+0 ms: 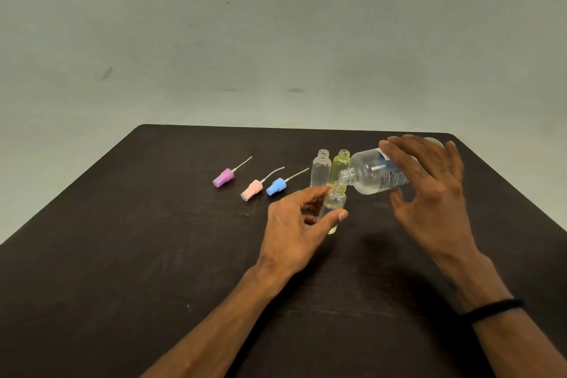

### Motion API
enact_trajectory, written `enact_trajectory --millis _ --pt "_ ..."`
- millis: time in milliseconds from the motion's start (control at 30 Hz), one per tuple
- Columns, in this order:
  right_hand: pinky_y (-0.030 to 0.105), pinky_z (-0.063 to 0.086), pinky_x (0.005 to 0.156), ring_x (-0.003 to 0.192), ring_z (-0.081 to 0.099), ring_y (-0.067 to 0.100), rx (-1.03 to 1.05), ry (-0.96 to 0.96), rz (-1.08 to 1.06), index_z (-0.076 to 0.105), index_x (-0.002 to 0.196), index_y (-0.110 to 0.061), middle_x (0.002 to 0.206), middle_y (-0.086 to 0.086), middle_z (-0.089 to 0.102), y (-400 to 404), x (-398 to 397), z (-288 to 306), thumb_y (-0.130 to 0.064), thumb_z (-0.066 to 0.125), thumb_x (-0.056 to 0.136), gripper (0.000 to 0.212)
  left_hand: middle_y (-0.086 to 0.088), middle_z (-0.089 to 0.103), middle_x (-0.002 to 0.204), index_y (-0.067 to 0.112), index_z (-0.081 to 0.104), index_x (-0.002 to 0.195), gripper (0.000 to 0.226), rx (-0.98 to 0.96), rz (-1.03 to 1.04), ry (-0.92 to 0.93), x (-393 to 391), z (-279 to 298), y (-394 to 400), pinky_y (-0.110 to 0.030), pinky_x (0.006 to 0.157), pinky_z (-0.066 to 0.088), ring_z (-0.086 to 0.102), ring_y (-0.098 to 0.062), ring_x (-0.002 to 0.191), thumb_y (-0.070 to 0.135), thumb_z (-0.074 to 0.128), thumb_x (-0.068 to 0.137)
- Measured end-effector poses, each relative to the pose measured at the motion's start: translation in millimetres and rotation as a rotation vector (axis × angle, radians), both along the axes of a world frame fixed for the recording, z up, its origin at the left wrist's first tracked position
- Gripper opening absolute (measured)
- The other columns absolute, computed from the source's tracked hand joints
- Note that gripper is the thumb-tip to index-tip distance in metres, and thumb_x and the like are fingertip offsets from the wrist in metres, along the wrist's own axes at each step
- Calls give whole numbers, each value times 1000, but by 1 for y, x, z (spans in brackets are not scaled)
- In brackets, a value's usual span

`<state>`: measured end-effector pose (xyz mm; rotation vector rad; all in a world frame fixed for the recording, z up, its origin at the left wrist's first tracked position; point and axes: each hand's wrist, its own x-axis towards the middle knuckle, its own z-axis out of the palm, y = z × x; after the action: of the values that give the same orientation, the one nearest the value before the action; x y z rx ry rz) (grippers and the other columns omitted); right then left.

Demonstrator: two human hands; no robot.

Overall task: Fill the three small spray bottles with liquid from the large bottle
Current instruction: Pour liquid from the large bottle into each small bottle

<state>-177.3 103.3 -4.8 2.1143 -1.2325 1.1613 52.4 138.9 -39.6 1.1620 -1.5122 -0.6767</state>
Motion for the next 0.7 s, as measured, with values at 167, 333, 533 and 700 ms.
enact_trajectory --millis 167,333,533,700 --pt "71 24 123 141 53 31 -5 -7 -3 63 146 -13 146 8 63 0 0 0 14 84 67 87 10 77 116 24 72 133 55 4 3 3 0 -2 -1 -28 85 64 73 -5 104 42 87 84" --pt "71 24 123 141 53 31 -1 -5 -3 62 147 -14 146 8 62 0 0 0 13 86 67 88 10 77 117 24 72 134 56 3 1 -2 1 -1 -2 -27 86 63 72 -4 105 42 86 84" --pt "70 23 123 141 52 31 -3 2 -4 62 147 -14 147 9 62 -1 -1 0 13 87 67 88 10 77 115 23 73 133 53 1 0 8 1 -2 -1 -27 85 63 72 -5 104 40 87 84" --pt "71 24 122 141 52 31 -7 4 -2 61 147 -13 146 10 62 0 -1 0 14 87 66 89 10 77 118 24 71 135 56 -5 1 -14 1 -1 -2 -26 86 63 72 -3 106 41 86 84"
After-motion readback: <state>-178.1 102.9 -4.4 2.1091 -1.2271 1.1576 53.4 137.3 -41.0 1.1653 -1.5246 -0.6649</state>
